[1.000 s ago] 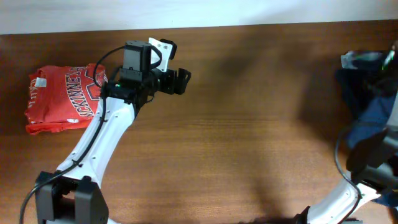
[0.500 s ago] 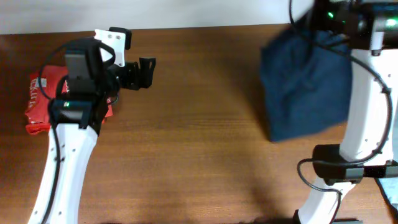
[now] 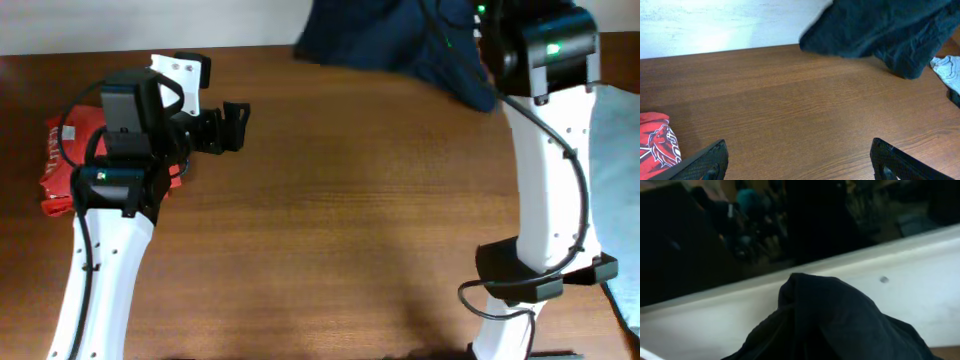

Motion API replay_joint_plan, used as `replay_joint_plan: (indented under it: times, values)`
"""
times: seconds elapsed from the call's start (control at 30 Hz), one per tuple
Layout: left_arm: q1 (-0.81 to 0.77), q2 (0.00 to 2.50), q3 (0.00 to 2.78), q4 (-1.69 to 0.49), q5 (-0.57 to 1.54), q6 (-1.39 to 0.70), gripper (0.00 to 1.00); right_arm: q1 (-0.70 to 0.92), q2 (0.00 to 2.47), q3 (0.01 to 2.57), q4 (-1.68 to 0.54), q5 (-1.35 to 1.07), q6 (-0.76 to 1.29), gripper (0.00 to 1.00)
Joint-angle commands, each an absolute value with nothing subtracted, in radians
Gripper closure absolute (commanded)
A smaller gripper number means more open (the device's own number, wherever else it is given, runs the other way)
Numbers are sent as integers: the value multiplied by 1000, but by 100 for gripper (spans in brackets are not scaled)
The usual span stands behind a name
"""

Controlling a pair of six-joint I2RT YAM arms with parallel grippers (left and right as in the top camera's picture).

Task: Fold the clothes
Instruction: 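Lift the navy pants with the right gripper and drag them to table center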

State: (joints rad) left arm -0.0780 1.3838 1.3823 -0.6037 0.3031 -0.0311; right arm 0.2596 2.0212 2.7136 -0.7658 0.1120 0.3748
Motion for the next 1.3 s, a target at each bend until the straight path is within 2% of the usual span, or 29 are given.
replay_joint_plan:
  times: [0.0,0.23,0.33,0.7,0.93,1.2,1.23,1.27]
  values:
    - [-78,1375,1393,-612,311,-35,10,305,2043,2739,-770,170,402,96]
    - [-77,1375,1393,-608,310,-34,10,382,2128,2737,-943,169,477,96]
    - [-77,1375,1393,-607,309,-34,10,434,2180,2737,-948,170,502,96]
    - [-30,1375,1393,-605,308,-35,9,505,2248,2737,-633,224,511,96]
    - [-30,1375,1393,-604,311,-35,10,504,2248,2737,-572,252,510,97]
    - [-30,1375,1393,-603,310,-34,9,534,2248,2736,-896,213,566,96]
    - [-30,1375,1393,-601,310,-34,9,539,2248,2736,-920,194,573,94]
    - [-30,1375,1393,-599,310,-34,9,548,2248,2736,-970,149,585,77]
